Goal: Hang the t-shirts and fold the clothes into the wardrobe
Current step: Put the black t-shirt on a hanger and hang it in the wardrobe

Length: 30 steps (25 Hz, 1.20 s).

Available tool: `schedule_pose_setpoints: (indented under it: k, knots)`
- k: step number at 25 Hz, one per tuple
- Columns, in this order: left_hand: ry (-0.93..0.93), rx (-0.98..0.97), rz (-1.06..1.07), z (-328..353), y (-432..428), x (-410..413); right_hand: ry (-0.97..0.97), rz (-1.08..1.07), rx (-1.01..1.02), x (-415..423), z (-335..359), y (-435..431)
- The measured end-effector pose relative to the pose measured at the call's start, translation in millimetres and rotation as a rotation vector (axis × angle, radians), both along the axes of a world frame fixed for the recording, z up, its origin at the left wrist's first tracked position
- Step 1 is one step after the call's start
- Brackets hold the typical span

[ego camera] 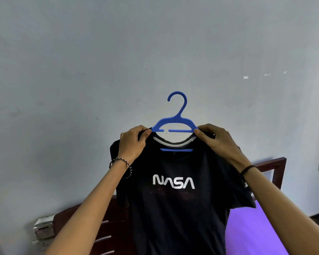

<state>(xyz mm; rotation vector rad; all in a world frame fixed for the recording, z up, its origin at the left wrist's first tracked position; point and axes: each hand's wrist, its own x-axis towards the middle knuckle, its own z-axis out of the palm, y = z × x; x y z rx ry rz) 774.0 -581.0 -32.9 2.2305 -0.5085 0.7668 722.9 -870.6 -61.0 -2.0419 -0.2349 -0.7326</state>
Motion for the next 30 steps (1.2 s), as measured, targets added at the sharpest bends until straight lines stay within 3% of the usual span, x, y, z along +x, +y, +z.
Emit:
schedule_pose_setpoints:
  k: [3, 6, 13, 17, 21, 24, 27, 30]
  knots:
    - [-0.007, -0.08, 0.057, 1.5, 1.0, 4.9, -0.036, -0.107, -0.058, -2.0, 5.3, -4.5]
    - [-0.027, -0.098, 0.076, 7.7, 5.2, 8.4, -0.042, -0.071, -0.148, -9.4, 11.6, -4.8]
    - [-0.053, -0.196, 0.003, 31.2, 0.1, 9.7, -0.115, -0.119, -0.148, -2.5, 16.5, -6.3]
    - [-0.093, -0.147, -0.013, 26.7, -2.4, 7.3, -0.121, -0.12, -0.186, 0.6, 13.0, -3.0]
    - [-0.17, -0.128, 0.077, 21.2, -2.1, 0.5, -0.156, -0.289, -0.229, 0.7, 17.1, -7.0]
    - [-0.191, -0.13, 0.109, 11.2, 2.4, 0.1, -0.106, -0.149, -0.325, 0.0, 16.4, -0.9]
    - [-0.149, -0.163, 0.112, 1.3, 2.5, -1.9, -0.229, -0.313, -0.313, 5.1, 12.2, 1.2]
    - [-0.114, -0.132, 0.121, -2.7, 3.3, -3.4, -0.163, -0.188, -0.27, 8.9, 13.1, -0.7]
